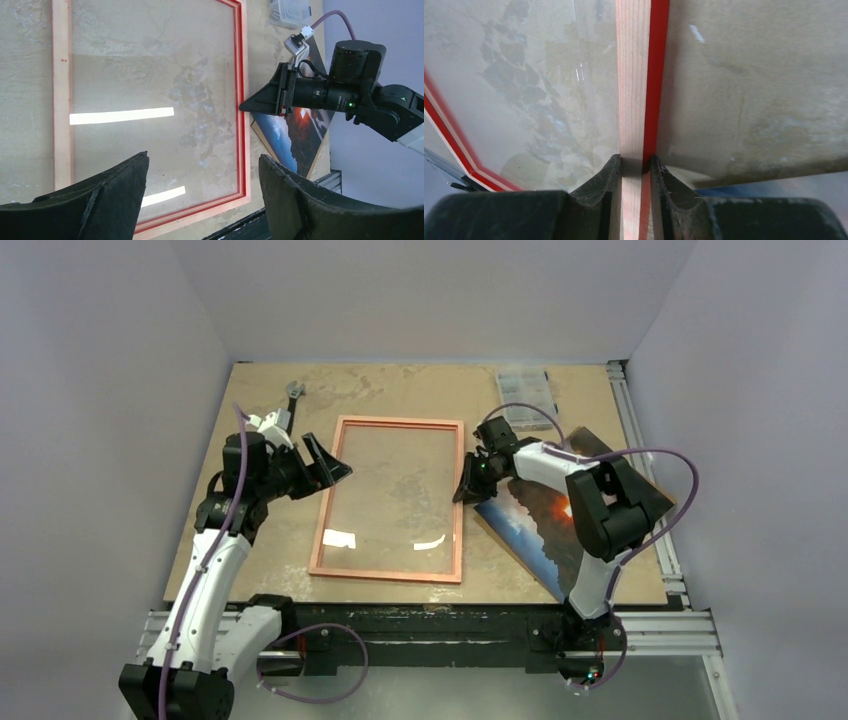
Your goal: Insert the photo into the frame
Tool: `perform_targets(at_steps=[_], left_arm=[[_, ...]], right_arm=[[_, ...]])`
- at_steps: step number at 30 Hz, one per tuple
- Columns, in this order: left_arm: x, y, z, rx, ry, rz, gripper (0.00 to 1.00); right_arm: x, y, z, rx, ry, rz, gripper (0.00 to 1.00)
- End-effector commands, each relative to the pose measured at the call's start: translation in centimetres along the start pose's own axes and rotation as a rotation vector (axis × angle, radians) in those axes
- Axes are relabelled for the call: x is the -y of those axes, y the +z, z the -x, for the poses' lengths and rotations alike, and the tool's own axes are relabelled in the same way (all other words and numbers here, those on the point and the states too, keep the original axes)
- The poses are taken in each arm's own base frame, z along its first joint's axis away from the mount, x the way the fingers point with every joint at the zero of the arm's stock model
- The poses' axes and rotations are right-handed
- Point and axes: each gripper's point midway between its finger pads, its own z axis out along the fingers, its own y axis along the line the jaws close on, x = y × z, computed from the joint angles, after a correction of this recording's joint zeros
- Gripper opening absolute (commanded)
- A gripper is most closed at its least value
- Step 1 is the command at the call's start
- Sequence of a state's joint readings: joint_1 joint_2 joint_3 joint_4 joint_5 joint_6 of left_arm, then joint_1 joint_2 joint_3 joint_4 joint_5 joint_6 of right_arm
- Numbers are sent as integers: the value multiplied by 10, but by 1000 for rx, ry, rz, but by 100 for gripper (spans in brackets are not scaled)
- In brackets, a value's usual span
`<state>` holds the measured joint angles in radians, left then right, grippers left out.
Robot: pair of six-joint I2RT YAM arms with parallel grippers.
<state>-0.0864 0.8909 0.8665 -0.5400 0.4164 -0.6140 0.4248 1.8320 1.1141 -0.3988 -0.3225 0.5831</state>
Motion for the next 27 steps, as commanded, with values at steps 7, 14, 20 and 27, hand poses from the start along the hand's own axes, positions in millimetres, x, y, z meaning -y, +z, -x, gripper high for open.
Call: perform_targets(at_steps=[7, 14, 20, 27], left_arm=[[13, -6, 6, 8, 7, -35, 78], [12, 11, -4, -34, -25, -50, 79], [38, 47, -25, -143, -14, -82, 79], [67, 96, -57, -272, 9, -84, 80]], right_arm=[[-28, 7, 7, 30, -64, 16, 15], [-36, -23, 11, 86, -101, 30, 57], [-23, -49, 0, 110, -58, 56, 70], [25, -79, -11, 139, 41, 10, 73]])
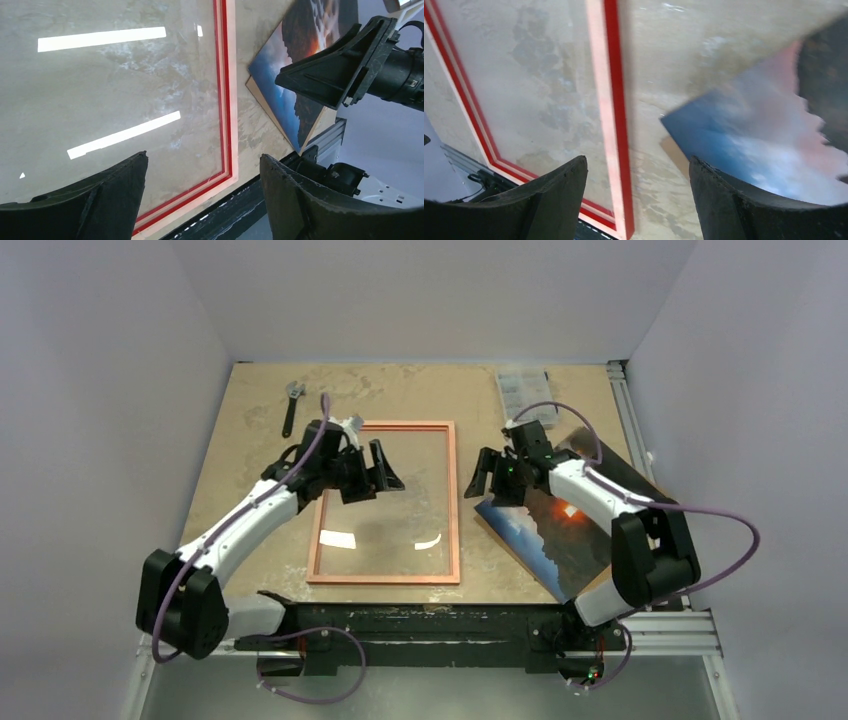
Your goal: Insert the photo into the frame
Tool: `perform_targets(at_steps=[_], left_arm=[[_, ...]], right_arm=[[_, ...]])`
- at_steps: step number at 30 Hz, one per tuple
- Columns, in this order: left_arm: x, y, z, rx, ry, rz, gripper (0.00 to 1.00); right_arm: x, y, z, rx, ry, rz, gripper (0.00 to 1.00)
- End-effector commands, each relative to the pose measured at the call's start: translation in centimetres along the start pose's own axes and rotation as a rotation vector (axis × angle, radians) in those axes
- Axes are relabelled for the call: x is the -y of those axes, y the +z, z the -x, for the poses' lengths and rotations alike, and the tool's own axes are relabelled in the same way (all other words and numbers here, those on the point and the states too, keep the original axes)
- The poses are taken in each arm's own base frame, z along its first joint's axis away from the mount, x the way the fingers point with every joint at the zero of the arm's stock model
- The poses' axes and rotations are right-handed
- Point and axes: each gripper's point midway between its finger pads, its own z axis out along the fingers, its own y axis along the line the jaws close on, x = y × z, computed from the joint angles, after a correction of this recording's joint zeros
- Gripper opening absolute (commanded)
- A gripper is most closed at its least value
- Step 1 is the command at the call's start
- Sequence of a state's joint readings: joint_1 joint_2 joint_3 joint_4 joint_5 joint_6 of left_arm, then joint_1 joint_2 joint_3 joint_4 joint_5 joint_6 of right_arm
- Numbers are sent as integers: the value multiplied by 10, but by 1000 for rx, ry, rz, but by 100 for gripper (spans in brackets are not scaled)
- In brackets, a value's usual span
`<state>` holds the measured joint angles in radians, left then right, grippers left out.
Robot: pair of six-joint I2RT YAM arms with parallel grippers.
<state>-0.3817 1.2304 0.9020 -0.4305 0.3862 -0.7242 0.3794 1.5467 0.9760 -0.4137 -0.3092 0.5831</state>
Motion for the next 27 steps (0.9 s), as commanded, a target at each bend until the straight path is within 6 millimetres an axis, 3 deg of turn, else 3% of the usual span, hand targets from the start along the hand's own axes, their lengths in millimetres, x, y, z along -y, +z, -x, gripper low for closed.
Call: perform_targets(at_steps=[1, 4, 8, 10, 14, 20, 27], left_arm=[[43, 23, 18, 25, 43, -59, 81], [64, 50, 8, -43, 72, -58, 89], [95, 87, -3, -126, 143, -32, 91], [117, 103, -6, -149, 182, -47, 91], [141, 134, -8, -186, 217, -60, 91], [155, 173, -13, -216, 237, -71, 88], [138, 215, -32, -275, 237, 12, 86]], right_arm=[[31, -24, -7, 10, 43, -55, 73], [61, -41, -6, 43, 79, -124, 72], [94, -62, 0, 112, 141, -198, 72], [108, -66, 2, 146, 168, -231, 72], [133, -60, 1, 151, 212, -291, 73], [142, -39, -7, 83, 227, -285, 72], [142, -24, -32, 5, 260, -239, 72]])
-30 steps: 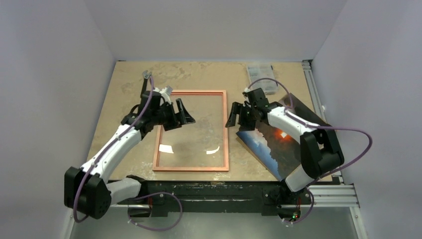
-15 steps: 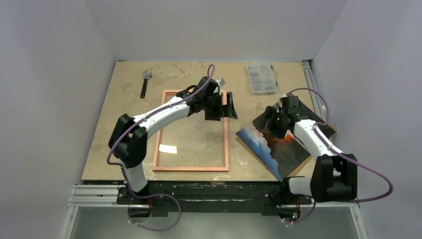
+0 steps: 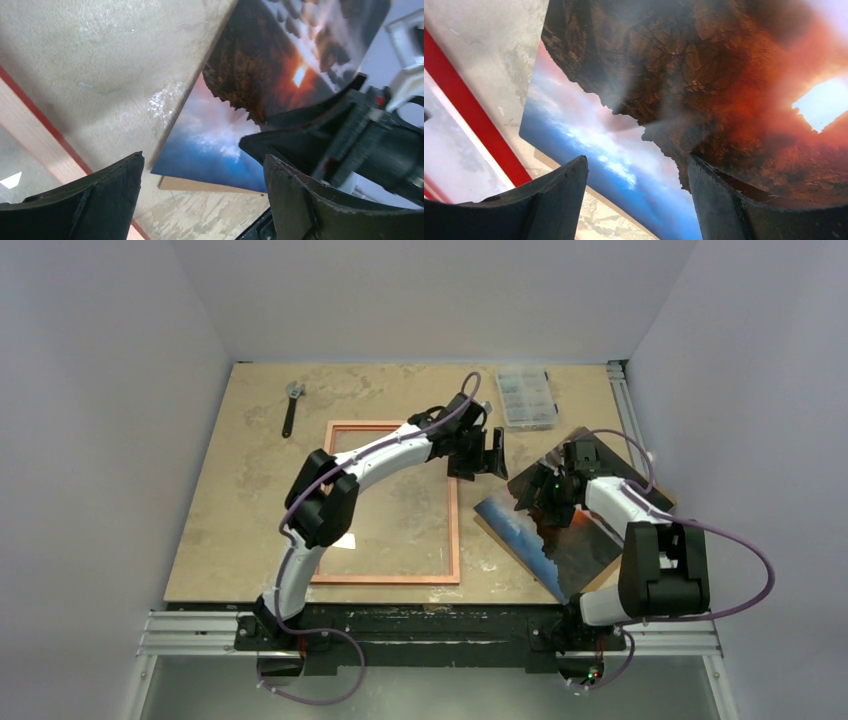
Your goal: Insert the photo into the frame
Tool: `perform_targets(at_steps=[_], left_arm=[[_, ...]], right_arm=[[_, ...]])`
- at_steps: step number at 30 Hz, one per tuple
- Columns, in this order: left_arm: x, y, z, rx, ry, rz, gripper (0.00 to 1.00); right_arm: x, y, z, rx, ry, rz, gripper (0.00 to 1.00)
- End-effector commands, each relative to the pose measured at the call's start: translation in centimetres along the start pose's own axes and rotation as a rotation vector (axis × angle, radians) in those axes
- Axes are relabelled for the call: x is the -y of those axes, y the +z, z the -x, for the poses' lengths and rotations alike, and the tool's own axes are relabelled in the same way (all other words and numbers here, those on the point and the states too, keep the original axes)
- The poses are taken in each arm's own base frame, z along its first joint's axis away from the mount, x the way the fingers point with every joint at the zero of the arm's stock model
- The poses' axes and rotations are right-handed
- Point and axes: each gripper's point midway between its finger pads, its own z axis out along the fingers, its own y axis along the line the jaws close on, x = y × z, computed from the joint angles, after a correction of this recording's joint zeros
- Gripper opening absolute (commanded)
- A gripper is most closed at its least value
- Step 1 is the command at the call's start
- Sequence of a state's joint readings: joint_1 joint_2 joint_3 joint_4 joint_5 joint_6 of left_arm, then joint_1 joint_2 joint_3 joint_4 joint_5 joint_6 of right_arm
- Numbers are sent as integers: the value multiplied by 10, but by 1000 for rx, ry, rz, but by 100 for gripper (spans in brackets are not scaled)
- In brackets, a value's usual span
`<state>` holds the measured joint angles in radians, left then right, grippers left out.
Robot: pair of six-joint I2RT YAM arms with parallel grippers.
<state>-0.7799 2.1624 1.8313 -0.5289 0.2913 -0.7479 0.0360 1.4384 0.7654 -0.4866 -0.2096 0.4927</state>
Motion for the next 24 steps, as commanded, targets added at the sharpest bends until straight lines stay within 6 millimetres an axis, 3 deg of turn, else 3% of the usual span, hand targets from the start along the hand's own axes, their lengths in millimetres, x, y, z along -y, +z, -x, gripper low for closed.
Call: perform_targets(at_steps=[1, 7, 12, 24], left_arm=[[-4, 17, -7, -31, 15, 41, 85], [-17, 41, -27, -101, 0, 65, 79], [-14, 52, -39, -146, -30, 8, 75], [17, 33, -41, -129, -34, -155, 63]], right_arm=[[5, 11, -21, -61, 9, 28, 72], [-1, 14, -27, -84, 36, 65, 72], [-5, 11, -23, -70, 43, 77, 72], [-5, 14, -23, -79, 46, 88, 71]])
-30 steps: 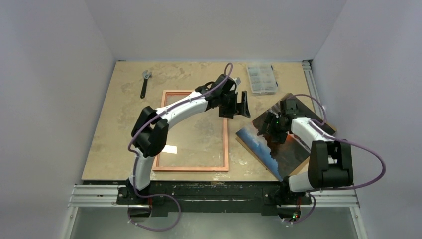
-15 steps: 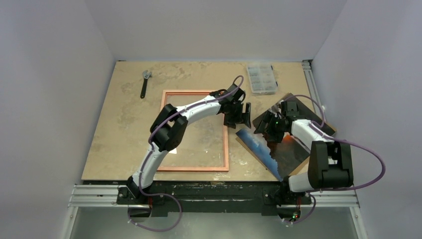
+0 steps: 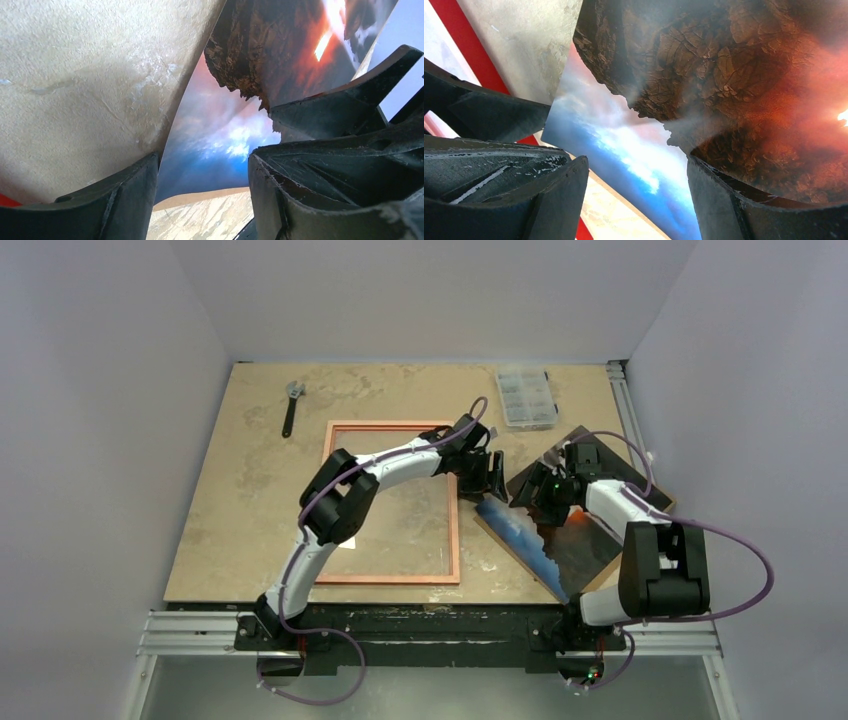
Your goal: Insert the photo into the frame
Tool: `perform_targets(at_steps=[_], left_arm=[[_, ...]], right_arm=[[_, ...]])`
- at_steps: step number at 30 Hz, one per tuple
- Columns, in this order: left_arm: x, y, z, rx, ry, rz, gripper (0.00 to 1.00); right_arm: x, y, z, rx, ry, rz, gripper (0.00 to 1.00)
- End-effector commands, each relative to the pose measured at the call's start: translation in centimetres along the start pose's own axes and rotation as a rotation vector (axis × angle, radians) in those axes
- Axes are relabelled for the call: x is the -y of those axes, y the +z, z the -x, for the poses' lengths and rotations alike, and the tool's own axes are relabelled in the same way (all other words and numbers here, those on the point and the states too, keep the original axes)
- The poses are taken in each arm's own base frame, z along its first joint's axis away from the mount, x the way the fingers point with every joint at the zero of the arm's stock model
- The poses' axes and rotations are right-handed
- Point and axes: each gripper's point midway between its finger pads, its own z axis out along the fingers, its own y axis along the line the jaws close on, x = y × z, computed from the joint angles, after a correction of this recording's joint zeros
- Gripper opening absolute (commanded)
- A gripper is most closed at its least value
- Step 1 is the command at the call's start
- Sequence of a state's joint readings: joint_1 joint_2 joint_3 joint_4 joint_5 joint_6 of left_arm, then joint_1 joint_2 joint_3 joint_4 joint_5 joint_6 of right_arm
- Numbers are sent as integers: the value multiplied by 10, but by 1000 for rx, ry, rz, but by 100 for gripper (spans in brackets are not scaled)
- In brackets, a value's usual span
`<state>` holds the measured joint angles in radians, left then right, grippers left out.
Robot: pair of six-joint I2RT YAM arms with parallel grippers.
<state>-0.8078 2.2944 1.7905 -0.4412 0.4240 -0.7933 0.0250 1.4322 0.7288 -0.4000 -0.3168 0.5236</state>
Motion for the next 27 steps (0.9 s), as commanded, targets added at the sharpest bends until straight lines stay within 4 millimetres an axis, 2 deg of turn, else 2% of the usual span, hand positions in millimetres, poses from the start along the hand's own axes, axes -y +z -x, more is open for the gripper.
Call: perform_targets(at_steps=[1, 7, 13, 23, 25, 27], left_arm=[[33, -21, 5, 39, 30, -112, 62], [41, -33, 7, 70, 40, -127, 52], [44, -27, 4, 54, 27, -173, 41], [7, -3, -10, -9, -29, -59, 43], [4, -1, -12, -16, -34, -48, 37], [4, -2, -12, -11, -35, -51, 25]], right_arm=[[14, 10, -22, -78, 26, -30, 71], [12, 9, -22, -77, 20, -19, 71], [10, 10, -22, -80, 22, -11, 70], [7, 10, -22, -86, 24, 8, 70], [5, 9, -20, -84, 22, 11, 70], [3, 8, -20, -84, 19, 20, 70]])
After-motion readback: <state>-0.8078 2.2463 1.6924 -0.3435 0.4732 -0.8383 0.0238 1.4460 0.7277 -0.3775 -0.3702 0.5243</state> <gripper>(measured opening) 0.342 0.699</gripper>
